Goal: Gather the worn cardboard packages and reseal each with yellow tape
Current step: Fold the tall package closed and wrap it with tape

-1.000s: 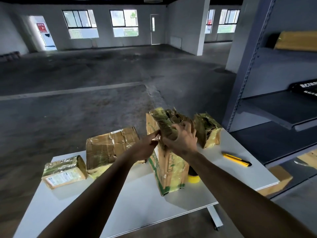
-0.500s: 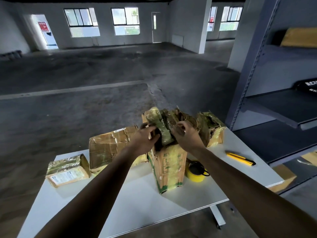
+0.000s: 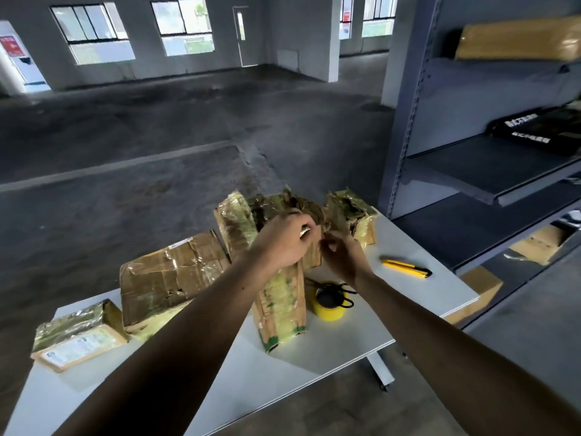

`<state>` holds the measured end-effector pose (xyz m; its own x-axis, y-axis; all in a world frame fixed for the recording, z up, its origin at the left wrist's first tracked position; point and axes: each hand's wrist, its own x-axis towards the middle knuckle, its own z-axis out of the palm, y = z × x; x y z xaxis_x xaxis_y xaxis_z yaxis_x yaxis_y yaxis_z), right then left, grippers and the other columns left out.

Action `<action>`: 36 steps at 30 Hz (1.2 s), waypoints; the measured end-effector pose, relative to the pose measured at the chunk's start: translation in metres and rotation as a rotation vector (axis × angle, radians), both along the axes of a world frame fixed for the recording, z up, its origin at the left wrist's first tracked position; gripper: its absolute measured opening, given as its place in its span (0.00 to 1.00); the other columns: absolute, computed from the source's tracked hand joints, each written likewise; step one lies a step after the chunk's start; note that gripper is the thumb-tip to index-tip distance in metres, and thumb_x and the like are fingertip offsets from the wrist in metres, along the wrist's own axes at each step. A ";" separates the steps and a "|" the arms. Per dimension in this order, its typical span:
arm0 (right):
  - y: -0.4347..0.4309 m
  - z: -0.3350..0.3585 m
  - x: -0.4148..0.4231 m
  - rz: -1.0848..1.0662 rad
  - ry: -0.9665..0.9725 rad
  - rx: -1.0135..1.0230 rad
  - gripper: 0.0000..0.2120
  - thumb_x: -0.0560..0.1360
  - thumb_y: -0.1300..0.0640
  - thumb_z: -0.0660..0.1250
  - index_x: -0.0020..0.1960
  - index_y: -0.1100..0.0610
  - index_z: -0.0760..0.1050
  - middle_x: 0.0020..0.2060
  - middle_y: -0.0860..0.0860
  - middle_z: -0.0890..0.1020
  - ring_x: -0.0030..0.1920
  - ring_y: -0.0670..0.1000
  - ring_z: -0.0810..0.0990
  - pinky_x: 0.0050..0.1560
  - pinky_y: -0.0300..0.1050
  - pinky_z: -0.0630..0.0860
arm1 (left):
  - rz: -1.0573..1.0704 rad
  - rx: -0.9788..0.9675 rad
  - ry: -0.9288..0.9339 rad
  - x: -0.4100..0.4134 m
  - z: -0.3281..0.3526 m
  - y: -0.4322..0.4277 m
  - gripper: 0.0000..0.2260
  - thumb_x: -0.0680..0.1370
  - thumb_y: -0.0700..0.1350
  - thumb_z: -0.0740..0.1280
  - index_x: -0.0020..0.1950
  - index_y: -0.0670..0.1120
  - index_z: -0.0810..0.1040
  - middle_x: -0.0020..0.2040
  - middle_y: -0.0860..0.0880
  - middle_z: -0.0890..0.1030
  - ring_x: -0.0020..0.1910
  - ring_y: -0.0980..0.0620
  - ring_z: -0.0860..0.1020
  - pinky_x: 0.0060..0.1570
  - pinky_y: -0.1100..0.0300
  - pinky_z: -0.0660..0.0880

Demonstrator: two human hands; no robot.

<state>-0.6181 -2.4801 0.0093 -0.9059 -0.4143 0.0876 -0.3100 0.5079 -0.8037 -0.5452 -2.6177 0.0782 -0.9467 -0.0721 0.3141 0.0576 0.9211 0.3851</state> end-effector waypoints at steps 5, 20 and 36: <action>0.026 -0.044 -0.034 0.080 -0.005 0.169 0.08 0.77 0.60 0.63 0.48 0.61 0.80 0.47 0.60 0.83 0.51 0.62 0.81 0.48 0.48 0.76 | -0.014 -0.178 -0.158 -0.025 -0.001 0.021 0.08 0.81 0.47 0.63 0.52 0.48 0.82 0.50 0.50 0.84 0.47 0.48 0.82 0.45 0.54 0.78; 0.014 -0.172 -0.081 0.346 0.091 0.599 0.19 0.78 0.52 0.64 0.66 0.59 0.71 0.63 0.60 0.72 0.65 0.62 0.68 0.62 0.53 0.72 | 0.065 -0.354 -0.616 -0.082 -0.020 0.041 0.12 0.82 0.49 0.63 0.57 0.44 0.81 0.54 0.44 0.83 0.52 0.46 0.81 0.52 0.53 0.78; 0.045 -0.203 -0.116 0.036 -0.050 0.654 0.14 0.81 0.57 0.59 0.65 0.59 0.69 0.64 0.59 0.70 0.64 0.60 0.70 0.57 0.53 0.74 | 0.082 -0.329 -0.734 -0.105 -0.045 0.048 0.14 0.82 0.55 0.61 0.56 0.49 0.80 0.55 0.47 0.83 0.54 0.46 0.80 0.54 0.49 0.78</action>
